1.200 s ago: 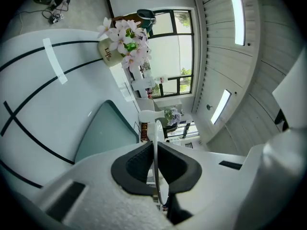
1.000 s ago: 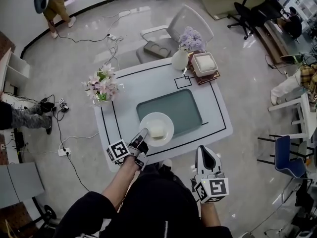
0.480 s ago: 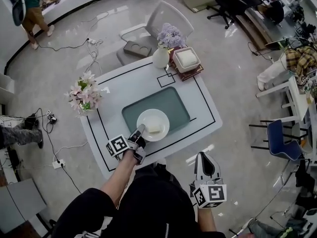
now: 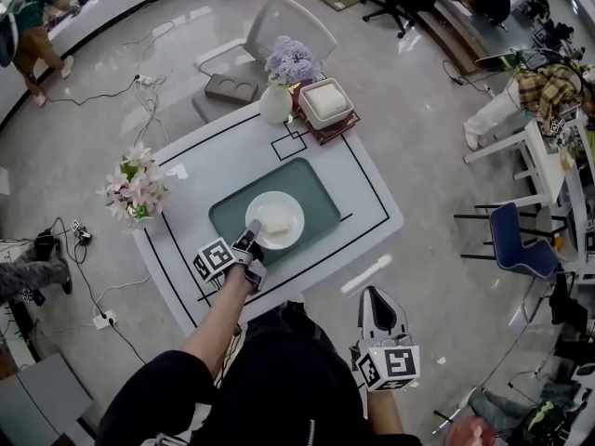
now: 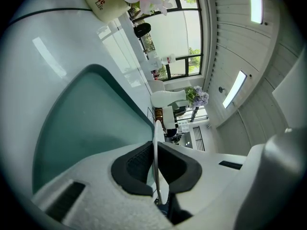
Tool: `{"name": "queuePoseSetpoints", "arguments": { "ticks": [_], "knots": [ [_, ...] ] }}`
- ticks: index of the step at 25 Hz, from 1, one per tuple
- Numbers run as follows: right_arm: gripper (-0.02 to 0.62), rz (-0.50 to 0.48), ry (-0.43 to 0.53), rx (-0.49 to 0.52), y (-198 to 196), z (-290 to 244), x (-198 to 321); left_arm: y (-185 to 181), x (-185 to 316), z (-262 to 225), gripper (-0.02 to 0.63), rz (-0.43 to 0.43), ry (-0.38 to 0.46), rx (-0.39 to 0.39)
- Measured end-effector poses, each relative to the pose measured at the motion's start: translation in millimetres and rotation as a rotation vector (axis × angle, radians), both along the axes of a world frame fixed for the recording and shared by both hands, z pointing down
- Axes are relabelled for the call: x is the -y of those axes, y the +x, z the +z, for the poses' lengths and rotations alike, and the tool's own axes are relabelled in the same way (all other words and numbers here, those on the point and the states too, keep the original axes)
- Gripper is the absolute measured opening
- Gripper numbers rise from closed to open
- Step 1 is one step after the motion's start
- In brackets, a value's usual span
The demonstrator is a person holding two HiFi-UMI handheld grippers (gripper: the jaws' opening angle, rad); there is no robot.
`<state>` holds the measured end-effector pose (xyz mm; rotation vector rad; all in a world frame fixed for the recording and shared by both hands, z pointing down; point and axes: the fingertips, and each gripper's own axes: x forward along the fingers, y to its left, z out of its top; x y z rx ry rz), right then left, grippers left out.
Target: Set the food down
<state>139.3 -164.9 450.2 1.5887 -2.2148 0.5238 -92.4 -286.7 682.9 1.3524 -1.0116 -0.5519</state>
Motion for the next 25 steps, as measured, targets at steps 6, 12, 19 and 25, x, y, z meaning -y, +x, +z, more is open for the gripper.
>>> {"name": "queuePoseSetpoints", "arguments": {
  "ticks": [6, 12, 19, 25],
  "knots": [
    [0.012, 0.001, -0.02, -0.016, -1.7, 6.4, 2.8, 8.4, 18.8, 19.0, 0.02, -0.008, -0.023, 0.018],
    [0.012, -0.013, -0.053, -0.021, -8.8, 17.9, 2.0, 14.5, 26.3, 32.7, 0.02, -0.003, -0.035, 0.031],
    [0.012, -0.02, -0.068, -0.031, -10.1, 22.8, 3.5, 20.0, 29.6, 39.8, 0.02, -0.017, -0.056, 0.024],
    [0.012, -0.029, -0.076, -0.029, -8.9, 26.2, 4.5, 23.3, 34.4, 44.3, 0.02, -0.035, -0.073, 0.057]
  ]
}}
